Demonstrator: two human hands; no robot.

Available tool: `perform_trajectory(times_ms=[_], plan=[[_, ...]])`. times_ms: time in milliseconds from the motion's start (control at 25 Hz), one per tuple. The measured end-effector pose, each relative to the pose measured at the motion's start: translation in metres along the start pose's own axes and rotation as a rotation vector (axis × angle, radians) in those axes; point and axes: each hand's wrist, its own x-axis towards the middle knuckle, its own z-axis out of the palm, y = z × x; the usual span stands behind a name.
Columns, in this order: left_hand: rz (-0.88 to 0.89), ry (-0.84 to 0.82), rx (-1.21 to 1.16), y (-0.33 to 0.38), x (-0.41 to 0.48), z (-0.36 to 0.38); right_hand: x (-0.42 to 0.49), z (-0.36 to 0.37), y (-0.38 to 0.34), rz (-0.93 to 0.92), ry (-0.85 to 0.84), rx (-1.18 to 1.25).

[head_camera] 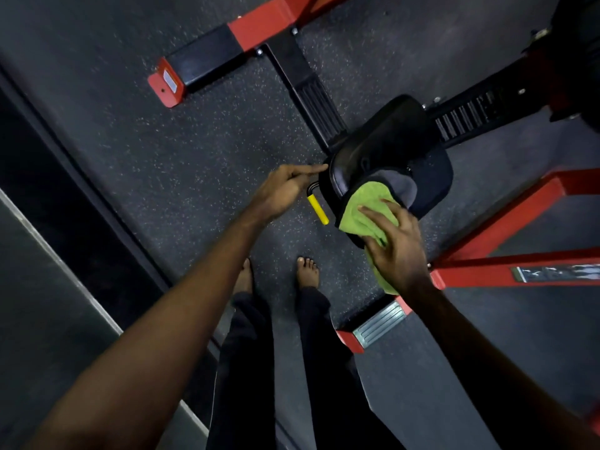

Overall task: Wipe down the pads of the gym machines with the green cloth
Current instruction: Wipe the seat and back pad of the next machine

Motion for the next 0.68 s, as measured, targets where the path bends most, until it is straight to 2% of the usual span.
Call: perform_trajectory(times_ms=[120,240,400,520,680], plan=[[-0.023,-0.144,-0.083,0.004,0.010,-0.013,0.025,0.002,-0.028,-0.002,0.003,-0.142],[-0.092,-0.192,-0.073,0.009,0.016,-0.024,0.049,0.008,-0.056,0.000,-0.032,-0.280],[-0.130,-0.225,-0.085,0.023,0.016,-0.024,0.008,0.016,-0.049,0.035,-0.016,-0.374],[-0.141,-0.228,-0.130,0.017,0.015,-0.020,-0.009,0.014,-0.040,0.027,-0.013,-0.384],[-0.132,-0.144,-0.245,0.010,0.009,-0.014,0.046,0.004,-0.057,0.024,-0.027,-0.256]])
